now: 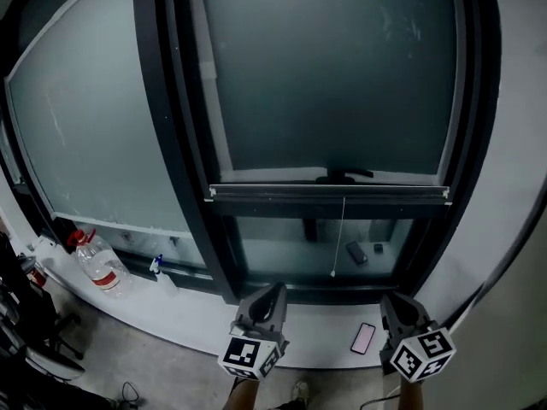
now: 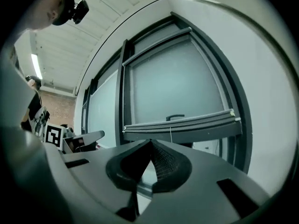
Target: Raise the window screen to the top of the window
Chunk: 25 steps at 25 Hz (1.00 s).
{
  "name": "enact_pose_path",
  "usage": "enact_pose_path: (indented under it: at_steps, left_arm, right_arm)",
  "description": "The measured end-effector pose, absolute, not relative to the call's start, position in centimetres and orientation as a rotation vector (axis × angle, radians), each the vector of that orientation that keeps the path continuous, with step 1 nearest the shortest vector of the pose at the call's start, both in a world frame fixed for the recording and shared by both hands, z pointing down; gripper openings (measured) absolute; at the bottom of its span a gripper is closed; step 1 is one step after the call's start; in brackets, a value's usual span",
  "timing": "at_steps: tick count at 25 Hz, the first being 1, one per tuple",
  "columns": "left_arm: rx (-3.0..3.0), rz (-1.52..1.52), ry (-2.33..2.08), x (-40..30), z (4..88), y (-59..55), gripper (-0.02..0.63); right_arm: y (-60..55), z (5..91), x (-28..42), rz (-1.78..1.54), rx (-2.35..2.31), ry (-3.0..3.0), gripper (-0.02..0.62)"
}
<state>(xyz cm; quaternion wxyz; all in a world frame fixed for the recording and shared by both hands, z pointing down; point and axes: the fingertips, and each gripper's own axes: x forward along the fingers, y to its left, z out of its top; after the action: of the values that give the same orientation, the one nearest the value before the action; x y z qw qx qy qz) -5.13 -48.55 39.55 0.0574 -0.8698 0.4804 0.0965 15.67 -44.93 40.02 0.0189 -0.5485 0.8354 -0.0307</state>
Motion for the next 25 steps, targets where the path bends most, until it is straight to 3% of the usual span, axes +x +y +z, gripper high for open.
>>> enact_pose_path:
  at_steps: [10,16,18,19,25]
  left_arm:
    - [-2.565,0.179,1.401,-3.5,37.0,-64.0,0.003]
    - [-2.302,-0.298,1.254,-1.8,37.2,-69.7,0.007]
    - [-2.211,-0.46,1.174,-1.4,37.1,-71.1,0.1]
    - [-2.162,-0.542,1.136,-1.3,37.0,-72.0,0.116]
    - [-1.935,-1.067,0.95,-3.7,39.6,-77.2,0.115]
  right_arm:
    - [-59.8,37.6,16.6,0.099,-1.853,2.595,0.006]
    - [-66.0,36.8,18.8,0.648,-2.032,2.803,0.01]
    - [-68.2,36.8,19.1,0.901,-2.013,2.938,0.092]
    - [-69.3,37.0,19.3,1.021,-2.001,3.0,0.109]
    - [-73.8,40.2,22.3,1.448,-1.898,3.437,0.107]
